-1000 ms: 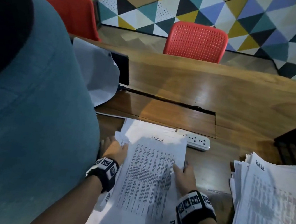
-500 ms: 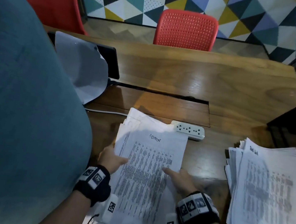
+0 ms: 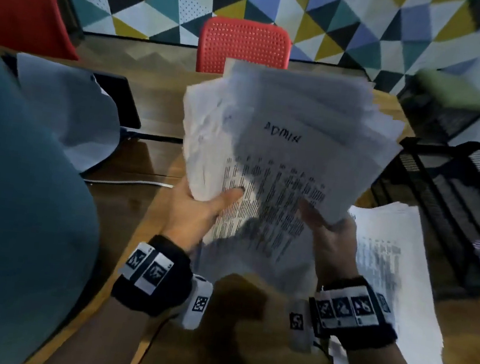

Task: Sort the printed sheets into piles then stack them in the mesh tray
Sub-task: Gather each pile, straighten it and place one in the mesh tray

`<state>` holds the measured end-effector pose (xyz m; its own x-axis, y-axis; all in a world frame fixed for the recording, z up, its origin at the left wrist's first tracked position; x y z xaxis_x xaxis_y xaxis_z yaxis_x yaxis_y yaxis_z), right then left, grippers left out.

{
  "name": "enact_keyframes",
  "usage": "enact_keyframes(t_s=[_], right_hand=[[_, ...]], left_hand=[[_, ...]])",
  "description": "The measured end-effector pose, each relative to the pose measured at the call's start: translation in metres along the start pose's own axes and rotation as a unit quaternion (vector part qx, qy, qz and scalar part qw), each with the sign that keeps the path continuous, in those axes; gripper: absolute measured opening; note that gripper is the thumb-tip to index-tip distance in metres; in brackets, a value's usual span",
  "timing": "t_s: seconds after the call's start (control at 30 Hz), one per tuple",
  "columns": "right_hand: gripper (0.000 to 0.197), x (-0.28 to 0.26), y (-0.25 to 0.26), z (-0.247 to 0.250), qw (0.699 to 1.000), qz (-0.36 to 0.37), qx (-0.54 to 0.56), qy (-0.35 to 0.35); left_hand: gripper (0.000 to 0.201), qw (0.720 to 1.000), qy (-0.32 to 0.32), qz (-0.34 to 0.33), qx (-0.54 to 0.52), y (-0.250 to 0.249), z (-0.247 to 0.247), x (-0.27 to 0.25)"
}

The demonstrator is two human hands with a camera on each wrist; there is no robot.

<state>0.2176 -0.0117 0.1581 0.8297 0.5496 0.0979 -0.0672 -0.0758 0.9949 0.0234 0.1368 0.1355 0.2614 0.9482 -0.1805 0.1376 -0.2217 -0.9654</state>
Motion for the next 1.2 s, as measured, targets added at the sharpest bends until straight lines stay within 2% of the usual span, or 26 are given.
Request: enact_keyframes(t_s=[0.1,0.17,0.23,0.3,0.37,0.4,0.47,0.53,0.6,0.67,0.7,0.73,0.8,0.83,0.9,0.97,1.0,1.03,1.1,1.13,1.2], right_hand=[[0.016,0.002,0.015,0.015,0.998,0.047,0.02,-0.028],[0.02,0.003,0.01,0.023,0.998,0.053,0.032,-0.019],[0.029,0.004,-0.01,0.029,0.999,0.032,0.007,0.004],[0.029,0.004,-0.042,0.033,0.999,-0.026,-0.024,0.028],[0.026,0.002,-0.065,0.036,0.996,-0.052,-0.053,0.049],[0.021,0.002,-0.071,0.037,0.995,-0.049,-0.067,0.061],[0.009,0.003,-0.077,0.035,0.992,-0.041,-0.086,0.08],[0.011,0.007,-0.083,0.039,0.991,-0.043,-0.094,0.083],[0.033,0.008,-0.098,0.05,0.991,-0.069,-0.094,0.072],[0.067,0.005,-0.119,0.067,0.986,-0.143,-0.08,0.032],[0.074,0.002,-0.128,0.073,0.981,-0.185,-0.055,0.013],[0.069,-0.002,-0.135,0.073,0.975,-0.221,0.001,0.003],[0.038,-0.009,-0.131,0.059,0.952,-0.26,0.158,0.026],[0.029,-0.01,-0.125,0.054,0.937,-0.274,0.217,0.021],[0.029,-0.007,-0.115,0.051,0.919,-0.288,0.269,-0.003],[0.036,0.005,-0.106,0.063,0.929,-0.263,0.258,-0.044],[0.039,0.013,-0.1,0.074,0.945,-0.232,0.223,-0.068],[0.037,0.02,-0.09,0.082,0.96,-0.195,0.183,-0.077],[0.017,0.03,-0.07,0.093,0.982,-0.126,0.118,-0.081],[0.01,0.033,-0.057,0.095,0.988,-0.088,0.104,-0.071],[0.011,0.036,-0.038,0.098,0.994,-0.037,0.086,-0.064]], left_hand=[[0.052,0.996,-0.035,-0.07,-0.052,-0.016,-0.013,-0.005],[0.063,0.991,-0.042,-0.119,-0.053,-0.019,-0.016,-0.005],[0.076,0.989,-0.046,-0.139,-0.026,-0.009,-0.016,-0.003],[0.081,0.993,-0.037,-0.113,0.009,0.014,-0.015,0.002],[0.078,0.996,-0.015,-0.075,0.038,0.037,-0.016,0.006],[0.07,0.997,-0.008,-0.055,0.05,0.044,-0.018,0.006],[0.041,0.996,0.001,-0.04,0.083,0.051,-0.023,0.009],[0.019,0.994,0.004,-0.044,0.102,0.048,-0.028,0.009],[0.016,0.995,0.003,-0.053,0.088,0.036,-0.032,0.007],[0.017,0.998,-0.013,-0.045,0.039,0.028,-0.029,0.008],[0.021,0.999,-0.029,-0.033,-0.005,0.024,-0.026,0.008],[0.027,0.997,-0.035,-0.013,-0.065,0.024,-0.024,0.008],[0.036,0.986,-0.014,0.056,-0.159,0.035,-0.029,0.01],[0.034,0.979,0.003,0.102,-0.179,0.043,-0.036,0.006],[0.028,0.966,0.041,0.181,-0.18,0.062,-0.047,-0.003],[0.059,0.957,0.049,0.217,-0.184,0.08,-0.044,-0.006],[0.073,0.96,0.032,0.208,-0.186,0.083,-0.035,-0.001],[0.079,0.964,0.009,0.186,-0.189,0.08,-0.022,0.007],[0.08,0.978,-0.017,0.134,-0.157,0.068,0.007,0.023],[0.082,0.984,-0.012,0.122,-0.13,0.062,0.02,0.03],[0.096,0.99,0.03,0.112,-0.078,0.046,0.037,0.04]])
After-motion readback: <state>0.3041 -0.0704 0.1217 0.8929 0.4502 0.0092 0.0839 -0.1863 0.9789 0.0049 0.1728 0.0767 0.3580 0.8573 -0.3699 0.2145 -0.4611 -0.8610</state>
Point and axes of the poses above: each hand's wrist, its own x-axis towards the middle knuckle, its own z-axis out of the back of the hand, y = z × x, the point moved 8 cm from there along x, towards the middle knuckle, and after that the axes turned 9 degrees about -y, right-handed, at the moved point
